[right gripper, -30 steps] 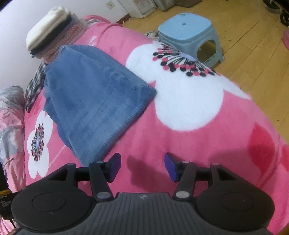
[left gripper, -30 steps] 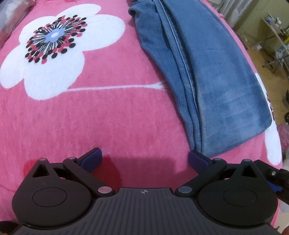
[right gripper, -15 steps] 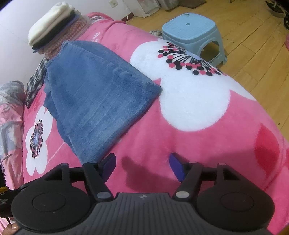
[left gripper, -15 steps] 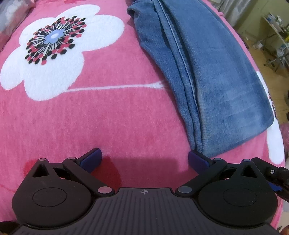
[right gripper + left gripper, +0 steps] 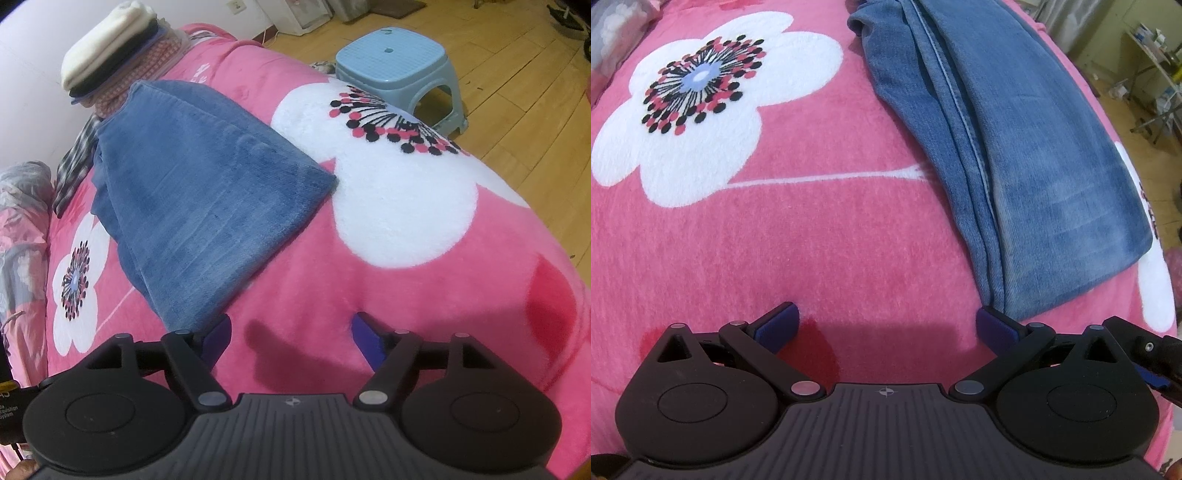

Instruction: Fold clothes

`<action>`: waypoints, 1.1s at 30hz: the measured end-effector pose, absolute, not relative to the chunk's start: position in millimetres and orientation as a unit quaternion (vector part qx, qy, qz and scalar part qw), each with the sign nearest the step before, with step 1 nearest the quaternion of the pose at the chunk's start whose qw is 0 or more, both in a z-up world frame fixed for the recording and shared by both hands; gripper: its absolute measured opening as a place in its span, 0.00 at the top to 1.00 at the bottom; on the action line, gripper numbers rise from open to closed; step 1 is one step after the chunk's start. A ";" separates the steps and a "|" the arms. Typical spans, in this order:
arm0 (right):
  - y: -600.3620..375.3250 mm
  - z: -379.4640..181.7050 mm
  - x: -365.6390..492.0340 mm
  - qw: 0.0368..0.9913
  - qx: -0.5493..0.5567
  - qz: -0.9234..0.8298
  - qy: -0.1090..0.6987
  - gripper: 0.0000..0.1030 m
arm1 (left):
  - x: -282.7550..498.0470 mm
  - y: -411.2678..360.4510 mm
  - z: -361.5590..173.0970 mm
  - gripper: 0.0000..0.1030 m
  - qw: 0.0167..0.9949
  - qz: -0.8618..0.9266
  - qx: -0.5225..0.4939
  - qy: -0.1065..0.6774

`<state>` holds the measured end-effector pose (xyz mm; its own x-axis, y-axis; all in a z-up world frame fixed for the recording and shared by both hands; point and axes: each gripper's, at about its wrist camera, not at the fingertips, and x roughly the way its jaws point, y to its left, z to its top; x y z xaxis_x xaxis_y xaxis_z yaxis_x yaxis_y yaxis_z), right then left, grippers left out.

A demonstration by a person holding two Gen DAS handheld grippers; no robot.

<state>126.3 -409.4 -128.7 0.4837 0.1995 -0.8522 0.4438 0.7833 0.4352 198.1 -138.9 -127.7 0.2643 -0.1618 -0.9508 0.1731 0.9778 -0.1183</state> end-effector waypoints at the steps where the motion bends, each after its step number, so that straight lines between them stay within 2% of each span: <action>1: -409.5 -128.8 126.2 0.799 0.321 -0.076 0.502 0.27 | 198.0 -138.0 -127.7 0.00 0.795 -0.105 0.005 0.597; 33: -407.9 -130.1 126.0 0.800 0.329 -0.073 0.496 0.19 | 168.7 -85.6 -131.5 0.00 0.801 -0.102 0.007 0.590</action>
<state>126.0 -407.9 -130.1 0.4973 0.2094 -0.8419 0.4441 0.7722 0.4544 168.7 -85.6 -131.5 0.2825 -0.1554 -0.9466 0.1720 0.9790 -0.1094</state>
